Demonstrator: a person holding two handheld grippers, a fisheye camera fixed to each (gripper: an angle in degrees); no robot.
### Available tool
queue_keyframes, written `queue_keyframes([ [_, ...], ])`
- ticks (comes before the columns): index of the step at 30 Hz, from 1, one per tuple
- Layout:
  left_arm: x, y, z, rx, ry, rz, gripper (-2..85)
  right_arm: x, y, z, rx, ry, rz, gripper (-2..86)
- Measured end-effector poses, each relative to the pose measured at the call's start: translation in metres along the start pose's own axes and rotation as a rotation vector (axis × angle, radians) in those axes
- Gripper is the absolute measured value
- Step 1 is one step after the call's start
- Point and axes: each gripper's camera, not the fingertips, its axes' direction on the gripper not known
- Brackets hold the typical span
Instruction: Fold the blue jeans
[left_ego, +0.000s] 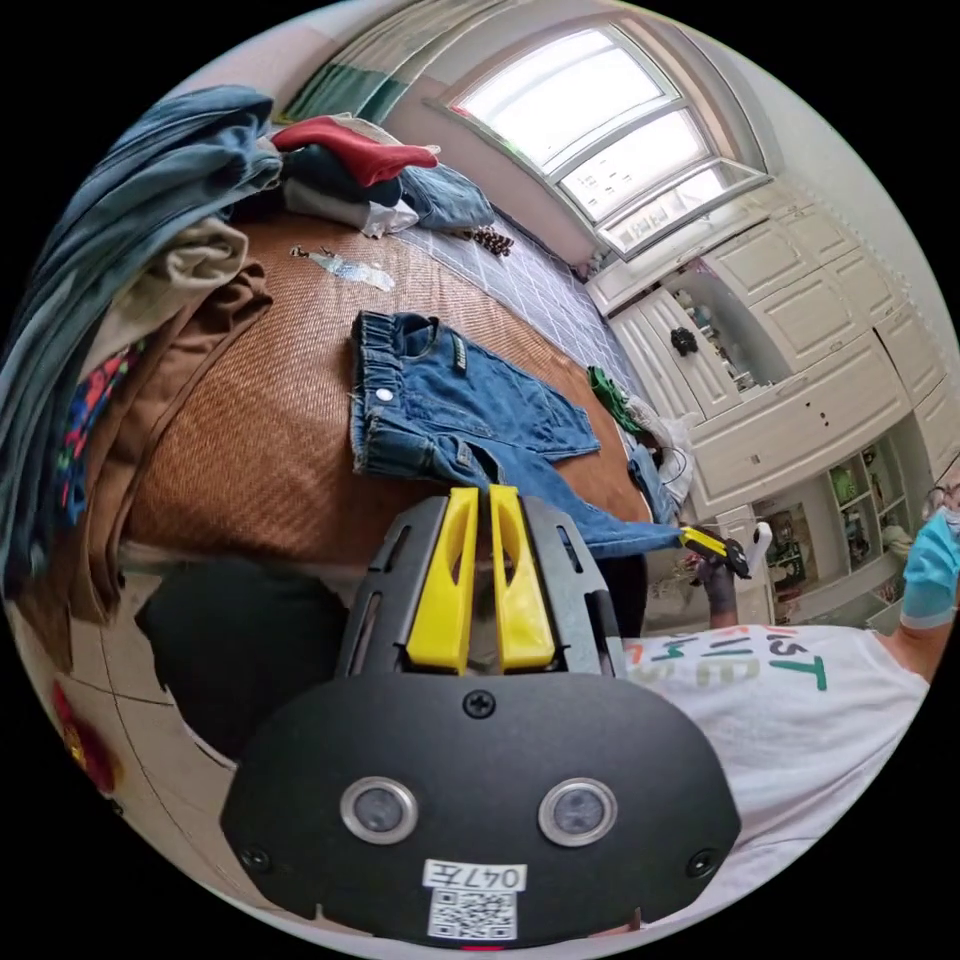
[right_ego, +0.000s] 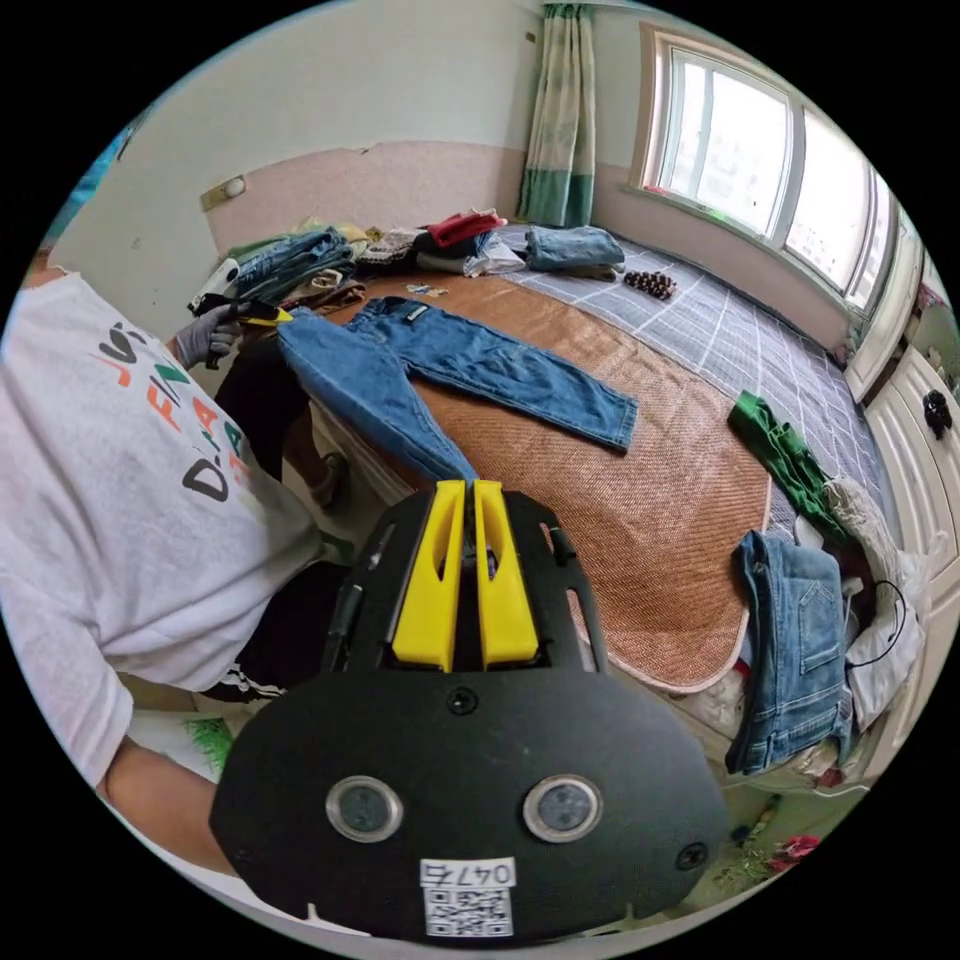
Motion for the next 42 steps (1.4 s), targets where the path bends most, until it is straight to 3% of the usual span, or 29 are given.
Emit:
queue_keyframes([
  [9, -0.008, -0.013, -0.033, 0.074, 0.067, 0.015, -0.7, 0.045, -0.041, 0.023, 0.069, 0.060, 0.038, 0.0],
  [18, -0.048, -0.184, 0.003, 0.120, 0.054, -0.011, 0.7, 0.159, -0.136, 0.115, 0.031, 0.013, 0.232, 1.4],
  [23, -0.125, -0.283, 0.083, 0.025, 0.123, -0.175, 12.1, 0.216, -0.145, 0.201, -0.115, 0.117, 0.516, 10.5],
  [25, -0.119, -0.282, 0.071, 0.042, 0.191, -0.144, 14.4, 0.213, -0.126, 0.203, -0.035, 0.102, 0.587, 9.9],
  [27, -0.103, -0.268, 0.043, 0.080, 0.123, -0.085, 14.8, 0.199, -0.109, 0.194, 0.040, 0.086, 0.589, 8.1],
  [29, -0.080, -0.239, 0.008, 0.116, -0.009, -0.018, 12.7, 0.178, -0.095, 0.186, 0.105, 0.028, 0.566, 5.3],
  [34, -0.042, -0.224, -0.006, 0.069, -0.129, 0.097, 8.5, 0.084, -0.097, 0.223, 0.122, -0.455, 0.259, 1.4],
  [36, -0.026, -0.238, -0.003, 0.052, -0.193, 0.139, 7.7, 0.048, -0.108, 0.242, 0.088, -0.476, 0.164, 2.0],
  [42, 0.004, -0.308, 0.003, -0.014, -0.264, 0.178, 6.8, -0.012, -0.149, 0.286, 0.064, -0.258, -0.044, 3.7],
])
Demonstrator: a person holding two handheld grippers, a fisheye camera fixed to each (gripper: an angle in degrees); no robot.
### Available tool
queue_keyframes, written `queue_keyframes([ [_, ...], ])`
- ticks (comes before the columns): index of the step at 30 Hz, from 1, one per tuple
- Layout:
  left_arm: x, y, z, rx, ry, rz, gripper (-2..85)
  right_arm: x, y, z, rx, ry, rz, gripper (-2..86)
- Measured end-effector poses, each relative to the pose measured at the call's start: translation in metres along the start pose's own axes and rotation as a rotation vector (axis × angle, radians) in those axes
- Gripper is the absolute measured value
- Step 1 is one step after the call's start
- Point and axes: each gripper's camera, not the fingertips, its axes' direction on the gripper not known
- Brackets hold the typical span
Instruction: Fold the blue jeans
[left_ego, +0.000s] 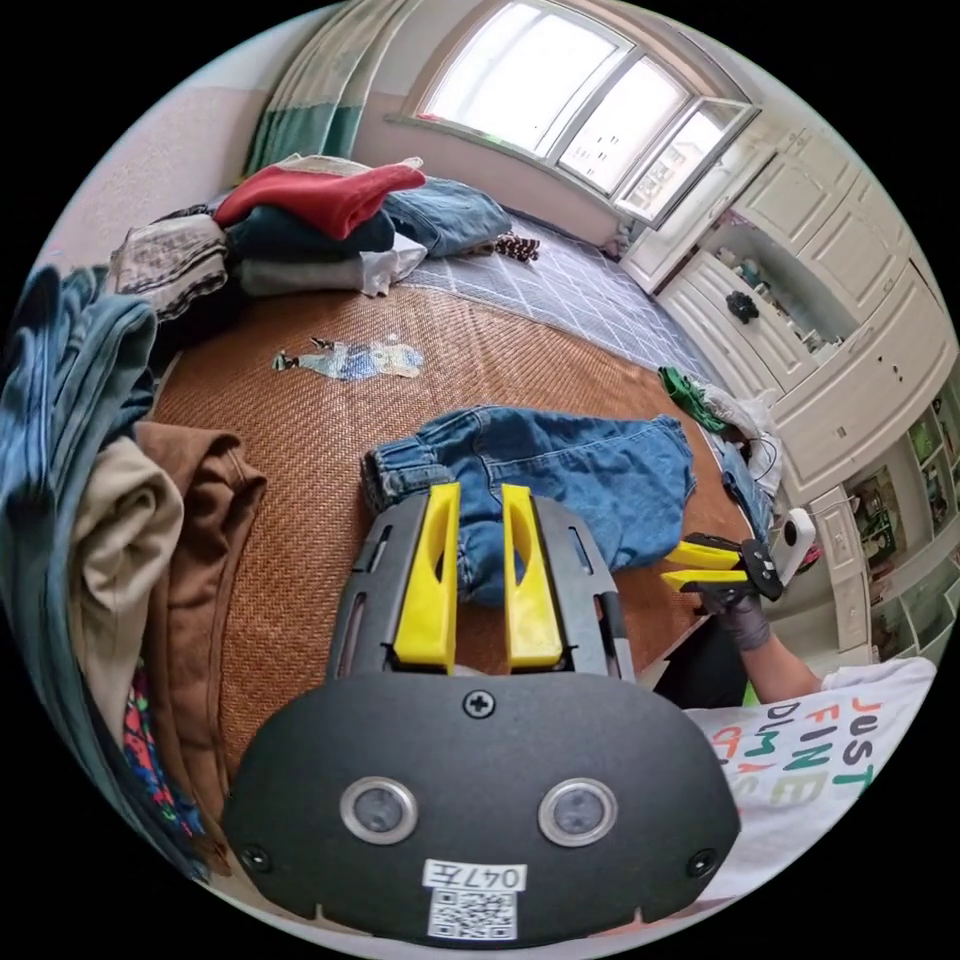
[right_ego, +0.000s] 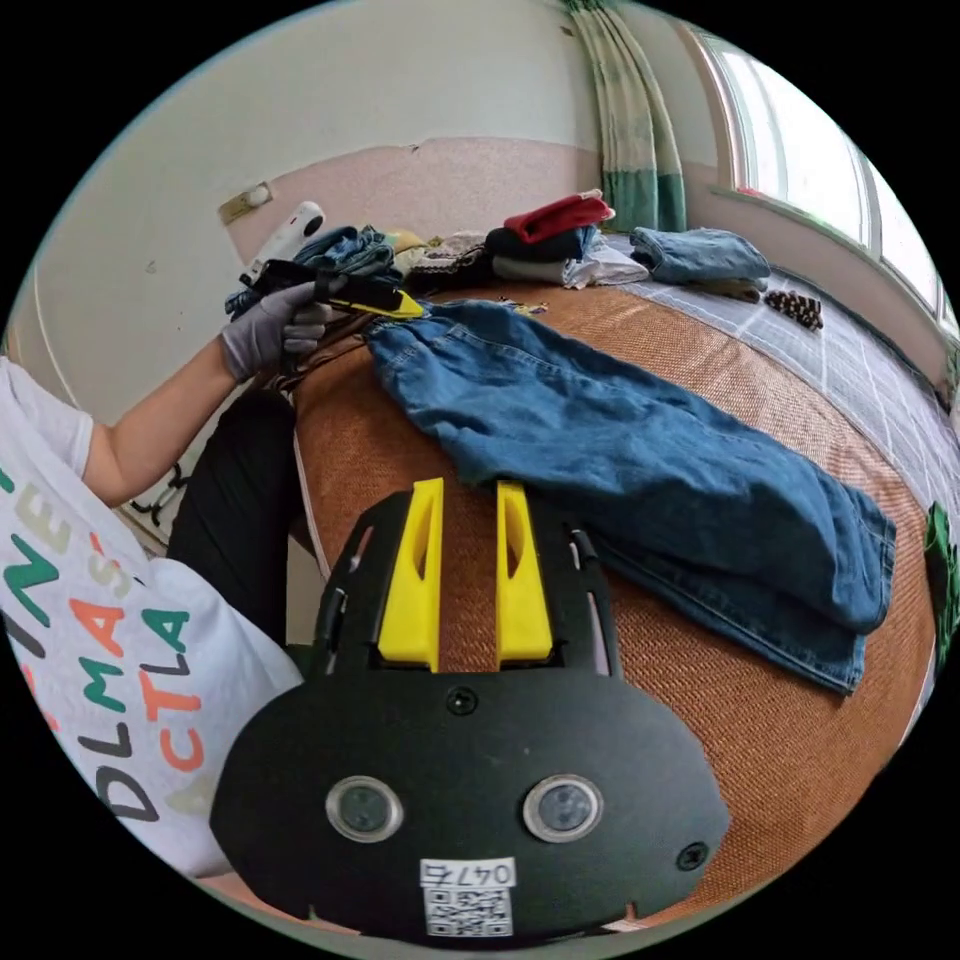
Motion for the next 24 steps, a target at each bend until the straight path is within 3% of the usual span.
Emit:
queue_keyframes([
  [6, 0.031, -0.075, -0.021, -0.042, -0.066, 0.068, 6.3, 0.017, -0.038, 0.019, -0.082, -0.022, -0.075, 0.6],
  [8, 0.028, -0.107, -0.013, -0.119, -0.155, 0.053, 3.5, 0.043, -0.048, 0.008, -0.091, -0.175, 0.031, 0.0],
  [10, 0.022, -0.125, -0.009, -0.140, -0.184, 0.024, 1.1, 0.087, -0.048, 0.000, -0.056, -0.464, 0.220, -0.3],
  [12, 0.020, -0.140, -0.011, -0.137, -0.186, 0.007, 3.3, 0.108, -0.040, 0.010, -0.043, -0.595, 0.305, -0.3],
  [14, 0.023, -0.161, -0.009, -0.204, -0.297, 0.012, 8.6, 0.110, -0.030, 0.036, -0.134, -0.577, 0.340, -0.1],
  [16, 0.029, -0.172, -0.019, -0.225, -0.254, 0.005, 8.4, 0.097, -0.009, 0.074, -0.205, -0.509, 0.398, 1.0],
  [21, 0.088, -0.180, -0.055, -0.222, -0.383, 0.104, 6.6, 0.100, 0.033, 0.050, 0.034, -0.615, 0.397, 1.8],
  [24, 0.140, -0.171, -0.086, -0.152, -0.473, 0.183, 5.3, 0.125, 0.071, -0.008, 0.172, -0.367, 0.449, 1.3],
])
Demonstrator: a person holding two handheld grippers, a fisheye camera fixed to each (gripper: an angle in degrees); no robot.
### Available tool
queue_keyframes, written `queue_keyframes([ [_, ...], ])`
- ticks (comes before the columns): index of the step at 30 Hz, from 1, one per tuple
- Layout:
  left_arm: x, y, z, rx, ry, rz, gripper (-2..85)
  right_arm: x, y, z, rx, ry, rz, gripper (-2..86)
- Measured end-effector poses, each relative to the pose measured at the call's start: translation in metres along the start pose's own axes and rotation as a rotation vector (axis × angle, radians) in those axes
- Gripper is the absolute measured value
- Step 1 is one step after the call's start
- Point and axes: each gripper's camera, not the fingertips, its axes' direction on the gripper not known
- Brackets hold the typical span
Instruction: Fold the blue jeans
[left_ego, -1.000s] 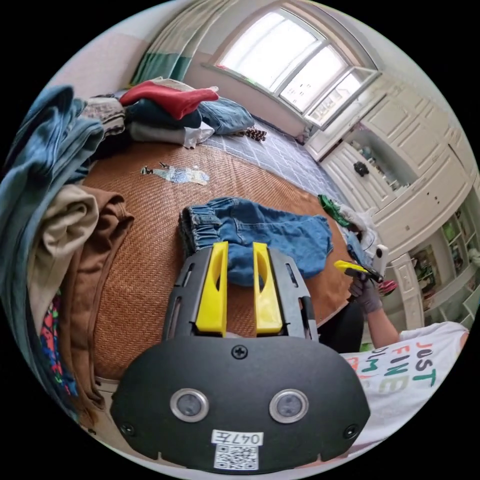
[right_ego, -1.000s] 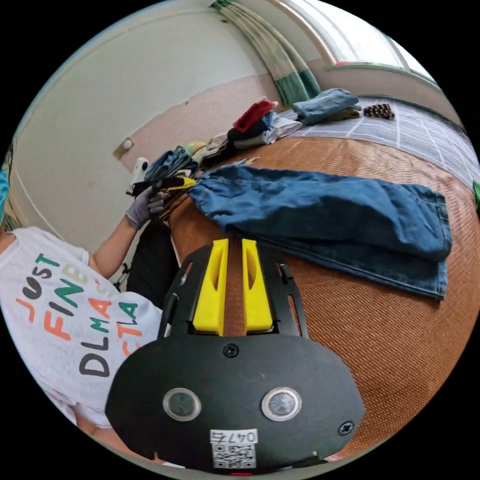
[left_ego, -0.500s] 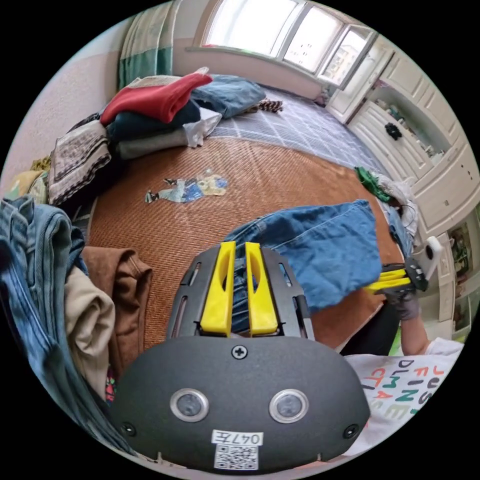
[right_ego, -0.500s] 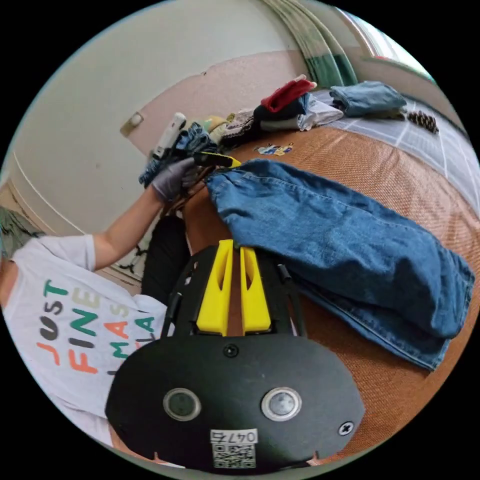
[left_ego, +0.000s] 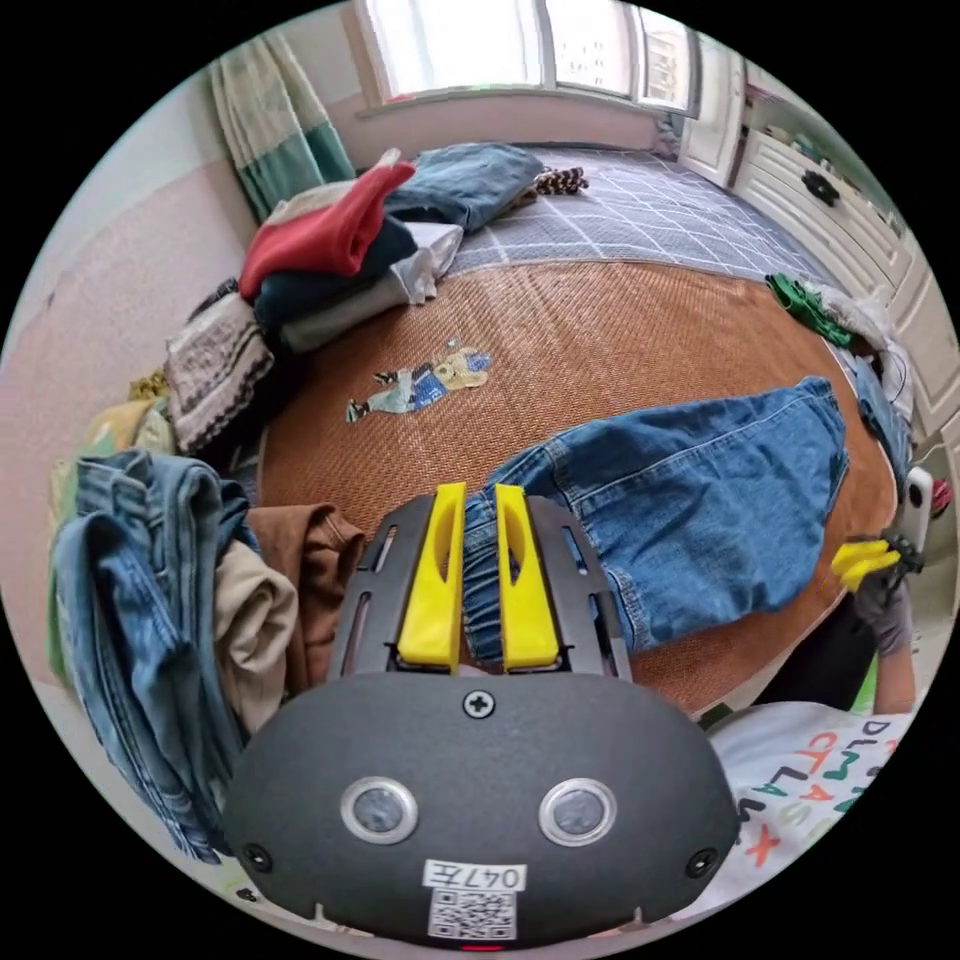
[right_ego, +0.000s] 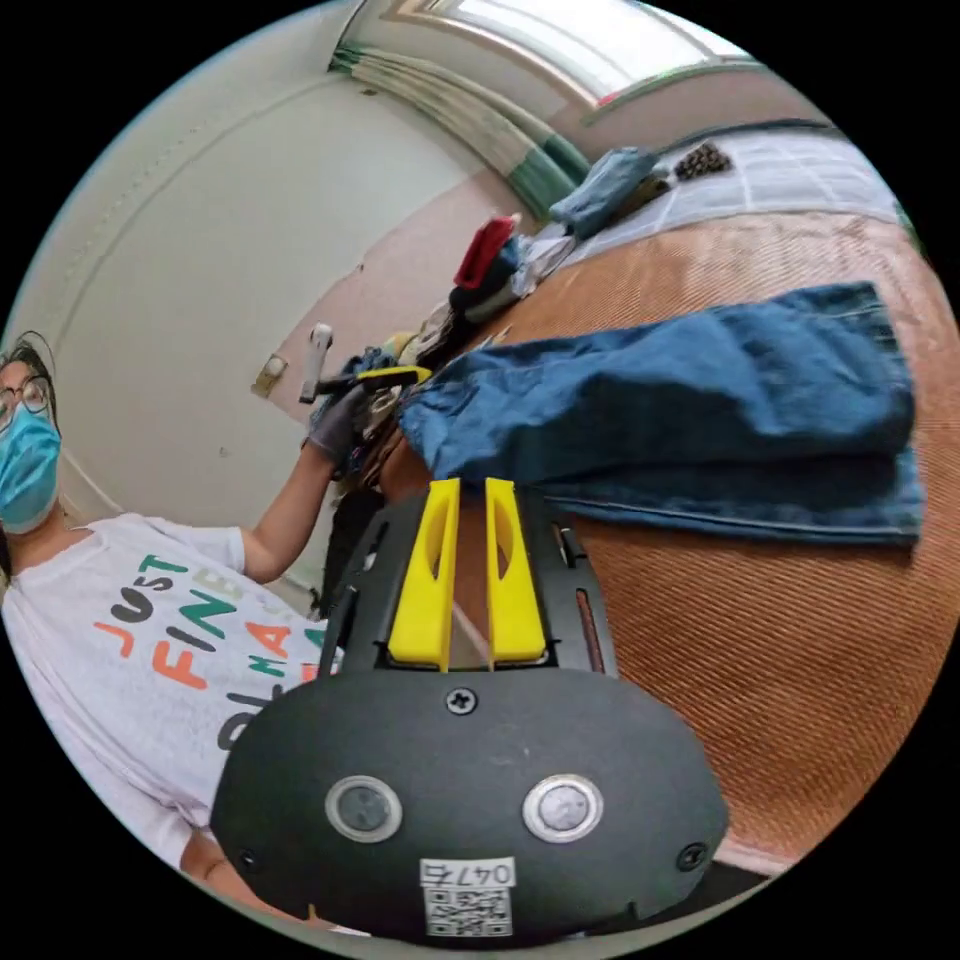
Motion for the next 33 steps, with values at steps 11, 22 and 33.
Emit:
queue_keyframes([
  [11, 0.012, 0.020, -0.074, 0.111, 0.040, -0.037, -0.7, 0.087, -0.042, -0.090, -0.033, 0.569, -0.187, 10.1],
  [22, -0.011, -0.028, -0.056, -0.062, -0.048, -0.076, -0.8, 0.099, -0.118, -0.079, -0.202, 0.029, -0.092, -0.8],
  [33, -0.029, -0.061, -0.065, -0.044, -0.038, -0.028, -0.7, 0.132, -0.066, -0.114, 0.011, 0.221, 0.095, 5.7],
])
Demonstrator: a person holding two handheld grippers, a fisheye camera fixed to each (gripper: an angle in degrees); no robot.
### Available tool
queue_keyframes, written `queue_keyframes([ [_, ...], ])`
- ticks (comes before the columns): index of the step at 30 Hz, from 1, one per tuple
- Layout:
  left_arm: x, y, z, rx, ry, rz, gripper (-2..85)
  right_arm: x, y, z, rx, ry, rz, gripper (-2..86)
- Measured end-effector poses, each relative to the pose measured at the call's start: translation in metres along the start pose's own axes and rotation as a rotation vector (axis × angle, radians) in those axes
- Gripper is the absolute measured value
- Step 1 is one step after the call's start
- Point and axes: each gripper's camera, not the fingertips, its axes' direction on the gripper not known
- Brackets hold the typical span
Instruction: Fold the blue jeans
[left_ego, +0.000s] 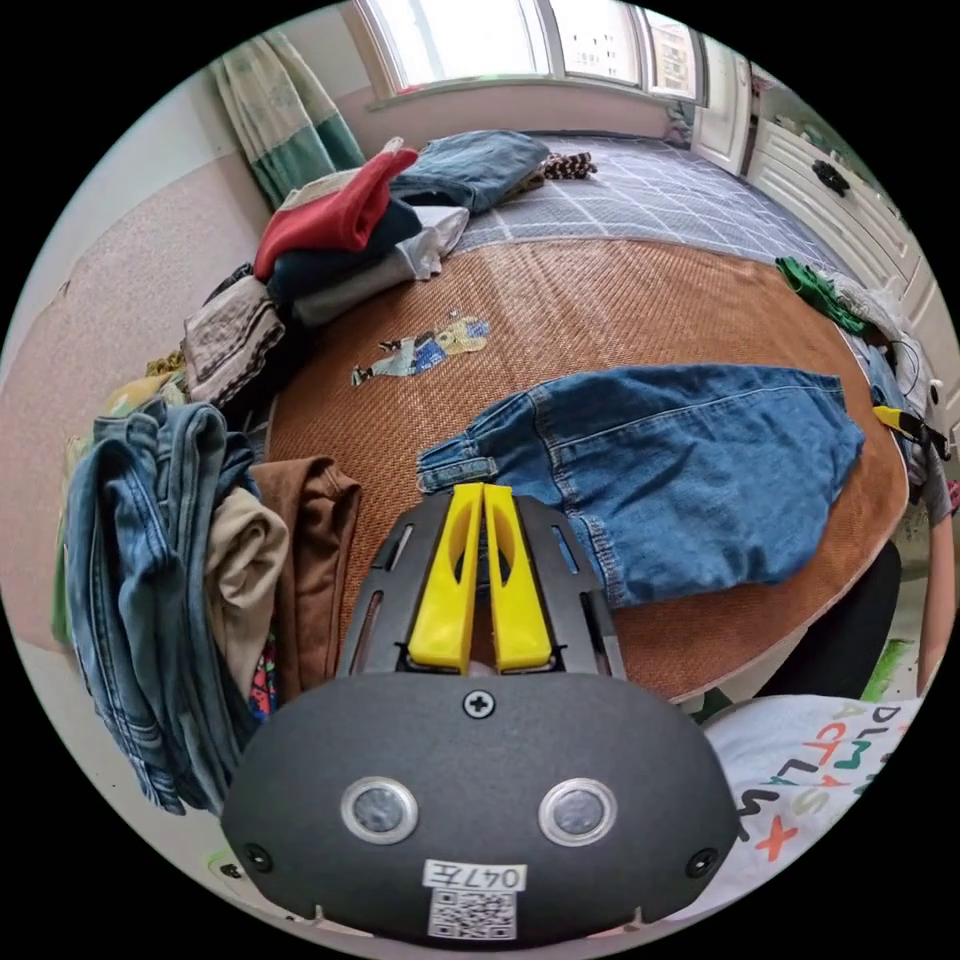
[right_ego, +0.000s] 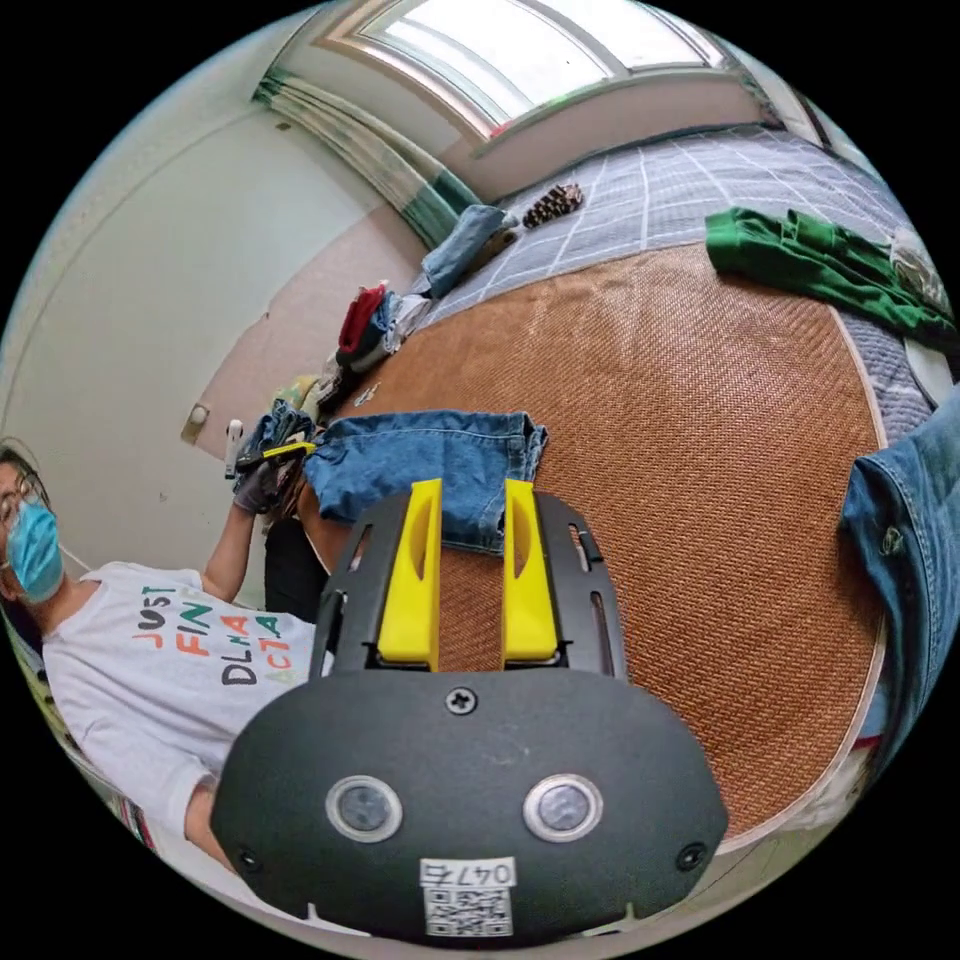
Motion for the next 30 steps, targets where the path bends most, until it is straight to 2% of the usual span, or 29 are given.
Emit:
queue_keyframes([
  [3, 0.014, 0.007, -0.027, 0.066, 0.143, 0.043, -0.5, -0.010, 0.010, 0.019, -0.108, 0.042, -0.082, 5.7],
  [5, 0.052, 0.010, -0.046, 0.129, 0.390, 0.173, 0.7, -0.013, 0.011, 0.037, -0.193, 0.098, -0.106, 5.4],
  [7, 0.099, 0.010, -0.049, 0.137, 0.501, 0.290, 3.1, -0.017, 0.008, 0.053, -0.221, 0.123, -0.133, 3.2],
  [9, 0.153, 0.012, -0.043, 0.113, 0.500, 0.388, 6.5, -0.020, 0.004, 0.057, -0.194, 0.131, -0.132, 0.7],
  [11, 0.213, 0.018, -0.021, 0.073, 0.400, 0.476, 8.8, -0.022, 0.000, 0.057, -0.176, 0.137, -0.121, -0.3],
  [14, 0.243, 0.022, 0.011, 0.037, 0.261, 0.485, 7.2, -0.024, -0.007, 0.055, -0.194, 0.127, -0.085, -0.7],
  [16, 0.239, 0.020, 0.021, 0.027, 0.201, 0.456, 4.0, -0.027, -0.010, 0.044, -0.171, 0.099, -0.068, -0.8],
  [20, 0.196, 0.008, 0.026, 0.024, 0.307, 0.396, 1.1, -0.028, -0.007, 0.013, -0.048, -0.013, -0.025, -0.7],
  [22, 0.174, 0.004, 0.033, 0.015, 0.370, 0.372, 1.2, -0.019, 0.002, 0.011, -0.068, -0.048, 0.036, -0.4],
  [25, 0.163, 0.003, 0.070, -0.079, 0.490, 0.391, 3.3, -0.008, 0.017, 0.045, -0.282, 0.074, 0.090, 1.5],
  [26, 0.161, 0.007, 0.083, -0.099, 0.543, 0.393, 5.3, -0.007, 0.020, 0.049, -0.302, 0.097, 0.095, 2.4],
  [29, 0.136, 0.017, 0.083, -0.052, 0.687, 0.355, 7.7, -0.022, 0.025, 0.036, -0.217, 0.206, 0.068, 2.9],
  [30, 0.127, 0.018, 0.079, -0.028, 0.713, 0.343, 7.8, -0.035, 0.023, 0.024, -0.125, 0.232, 0.028, 2.0],
])
